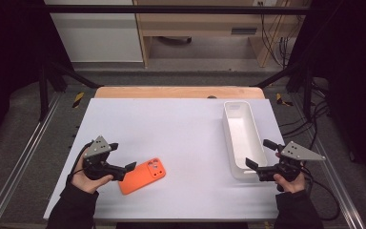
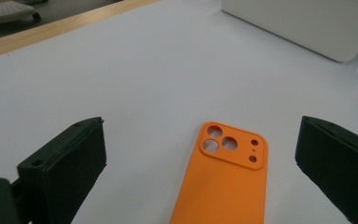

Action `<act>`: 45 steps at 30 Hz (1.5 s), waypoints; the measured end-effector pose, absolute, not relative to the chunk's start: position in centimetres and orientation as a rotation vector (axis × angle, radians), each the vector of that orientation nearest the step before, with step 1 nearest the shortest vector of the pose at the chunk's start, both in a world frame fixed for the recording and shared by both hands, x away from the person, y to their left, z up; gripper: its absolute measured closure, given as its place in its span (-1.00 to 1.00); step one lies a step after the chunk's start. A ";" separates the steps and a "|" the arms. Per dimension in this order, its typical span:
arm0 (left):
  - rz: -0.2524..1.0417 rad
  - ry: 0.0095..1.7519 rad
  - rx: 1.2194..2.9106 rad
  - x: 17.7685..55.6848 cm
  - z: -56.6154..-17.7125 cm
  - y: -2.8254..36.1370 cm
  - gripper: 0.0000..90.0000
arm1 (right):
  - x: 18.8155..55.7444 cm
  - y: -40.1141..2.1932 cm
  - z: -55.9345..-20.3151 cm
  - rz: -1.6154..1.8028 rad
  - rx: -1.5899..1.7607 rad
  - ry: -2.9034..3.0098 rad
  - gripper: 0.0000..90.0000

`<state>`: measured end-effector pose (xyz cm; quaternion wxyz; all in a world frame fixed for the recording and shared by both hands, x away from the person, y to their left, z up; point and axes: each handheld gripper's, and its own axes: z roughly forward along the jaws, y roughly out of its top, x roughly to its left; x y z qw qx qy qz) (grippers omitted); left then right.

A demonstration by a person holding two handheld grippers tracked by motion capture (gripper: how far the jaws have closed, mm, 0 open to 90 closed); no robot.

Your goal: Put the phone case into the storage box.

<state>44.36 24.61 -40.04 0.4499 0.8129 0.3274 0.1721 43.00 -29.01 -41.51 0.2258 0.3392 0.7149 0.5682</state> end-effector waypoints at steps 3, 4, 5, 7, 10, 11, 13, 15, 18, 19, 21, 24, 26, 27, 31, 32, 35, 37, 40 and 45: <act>0.428 0.787 2.026 44.3 -39.9 24.3 -1.00 | 43.0 -29.0 -41.5 1.565 0.936 1.971 -0.99; 0.423 0.779 2.032 44.3 -39.9 24.2 -1.00 | 43.0 -29.0 -41.5 1.566 0.933 1.971 -0.99; 0.422 0.772 2.042 44.2 -39.9 24.1 -1.00 | 43.0 -29.1 -41.5 1.566 0.931 1.970 -0.99; 0.426 0.762 2.053 44.2 -39.9 24.0 -1.00 | 43.0 -29.1 -41.5 1.567 0.931 1.969 -0.99; 0.423 0.743 2.064 44.1 -39.8 23.8 -1.00 | 43.0 -29.0 -41.5 1.564 0.932 1.970 -0.99; 0.418 0.735 2.068 44.1 -39.8 23.7 -1.00 | 43.0 -29.0 -41.5 1.563 0.935 1.972 -0.99; 0.414 0.723 2.077 44.2 -39.7 23.6 -1.00 | 43.0 -29.0 -41.5 1.564 0.937 1.973 -0.99; 0.410 0.708 2.089 44.4 -39.7 23.4 -1.00 | 43.0 -29.0 -41.5 1.564 0.935 1.972 -0.99; 0.385 0.694 2.127 44.9 -39.7 23.2 -1.00 | 43.0 -28.9 -41.5 1.562 0.936 1.973 -0.99; 0.382 0.680 2.142 45.1 -39.8 23.0 -1.00 | 43.0 -29.0 -41.5 1.562 0.935 1.973 -0.99; 0.370 0.665 2.169 45.3 -39.8 22.7 -1.00 | 43.0 -29.0 -41.5 1.561 0.936 1.972 -0.99; 0.343 0.639 2.213 45.8 -39.9 22.1 -1.00 | 43.0 -29.0 -41.5 1.559 0.937 1.973 -0.99; 0.332 0.626 2.233 45.9 -40.1 21.8 -1.00 | 43.0 -29.0 -41.5 1.561 0.936 1.973 -0.99; 0.329 0.619 2.246 45.9 -40.3 21.7 -1.00 | 43.0 -29.0 -41.5 1.561 0.936 1.973 -0.99; 0.329 0.608 2.277 45.9 -40.8 21.4 -1.00 | 43.0 -29.0 -41.5 1.562 0.933 1.970 -0.99; 0.328 0.609 2.281 45.9 -40.9 21.4 -1.00 | 43.0 -29.0 -41.5 1.563 0.932 1.970 -0.99; 0.323 0.616 2.301 46.0 -41.5 21.3 -1.00 | 42.9 -29.0 -41.5 1.563 0.932 1.970 -0.99; 0.316 0.619 2.310 46.1 -41.9 21.4 -1.00 | 42.9 -29.0 -41.5 1.563 0.931 1.970 -0.99; 0.306 0.624 2.325 46.2 -42.5 21.4 -1.00 | 43.0 -29.0 -41.5 1.560 0.933 1.973 -0.99; 0.279 0.639 2.348 46.5 -43.4 21.2 -1.00 | 43.0 -29.0 -41.5 1.562 0.932 1.976 -0.99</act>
